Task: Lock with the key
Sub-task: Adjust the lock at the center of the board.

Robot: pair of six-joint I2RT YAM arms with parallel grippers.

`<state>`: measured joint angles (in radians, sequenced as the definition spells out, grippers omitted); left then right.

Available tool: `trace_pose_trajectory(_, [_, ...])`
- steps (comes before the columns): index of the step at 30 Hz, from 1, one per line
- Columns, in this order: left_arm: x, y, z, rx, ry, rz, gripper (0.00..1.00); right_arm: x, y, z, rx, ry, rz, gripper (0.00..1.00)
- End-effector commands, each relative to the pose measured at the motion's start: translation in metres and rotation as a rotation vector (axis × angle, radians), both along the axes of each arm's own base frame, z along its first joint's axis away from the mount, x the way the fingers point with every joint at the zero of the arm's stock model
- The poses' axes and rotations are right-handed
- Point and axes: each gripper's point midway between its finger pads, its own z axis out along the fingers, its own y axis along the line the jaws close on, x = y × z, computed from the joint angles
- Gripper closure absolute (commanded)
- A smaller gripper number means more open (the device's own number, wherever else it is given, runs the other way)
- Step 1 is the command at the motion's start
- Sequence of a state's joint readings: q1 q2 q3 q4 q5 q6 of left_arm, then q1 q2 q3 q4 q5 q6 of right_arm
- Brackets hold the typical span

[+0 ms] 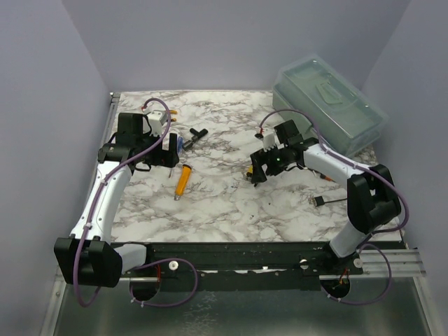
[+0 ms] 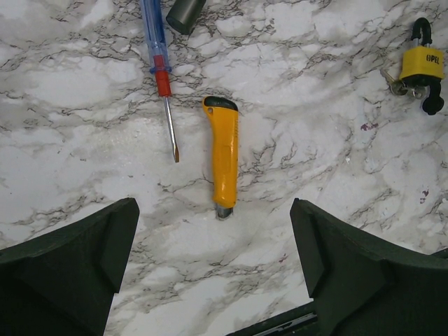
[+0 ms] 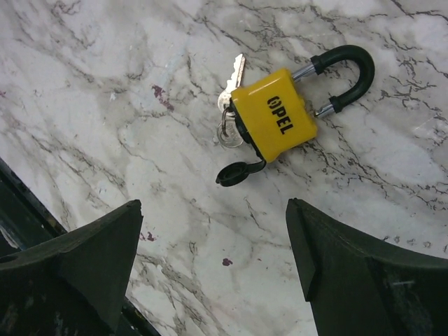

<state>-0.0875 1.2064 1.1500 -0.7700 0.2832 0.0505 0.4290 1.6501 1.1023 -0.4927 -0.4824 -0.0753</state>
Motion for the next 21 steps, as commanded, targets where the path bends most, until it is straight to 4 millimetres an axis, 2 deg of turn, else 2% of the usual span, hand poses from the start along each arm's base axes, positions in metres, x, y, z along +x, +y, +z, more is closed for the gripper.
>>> trace_pose_trajectory(1, [0.01, -0.003, 0.013, -0.019, -0.041, 0.011, 0.01, 0.02, 0.001, -0.01, -0.027, 0.02, -0.087, 0.11])
trace_pose_trajectory(7, [0.01, -0.002, 0.013, -0.013, -0.046, 0.014, 0.01, 0.025, 0.015, -0.025, 0.013, 0.088, -0.081, 0.11])
trace_pose_trajectory(12, [0.009, -0.002, 0.015, -0.006, -0.056, 0.005, 0.01, 0.041, 0.031, -0.032, 0.053, 0.074, -0.008, 0.11])
trace_pose_trajectory(18, [0.01, -0.002, 0.014, -0.006, -0.053, 0.009, 0.01, 0.055, 0.06, -0.035, 0.111, 0.066, 0.134, 0.12])
trace_pose_trajectory(21, [0.009, -0.001, 0.015, -0.005, -0.057, 0.008, 0.01, 0.054, 0.074, -0.028, 0.132, 0.045, 0.202, 0.12])
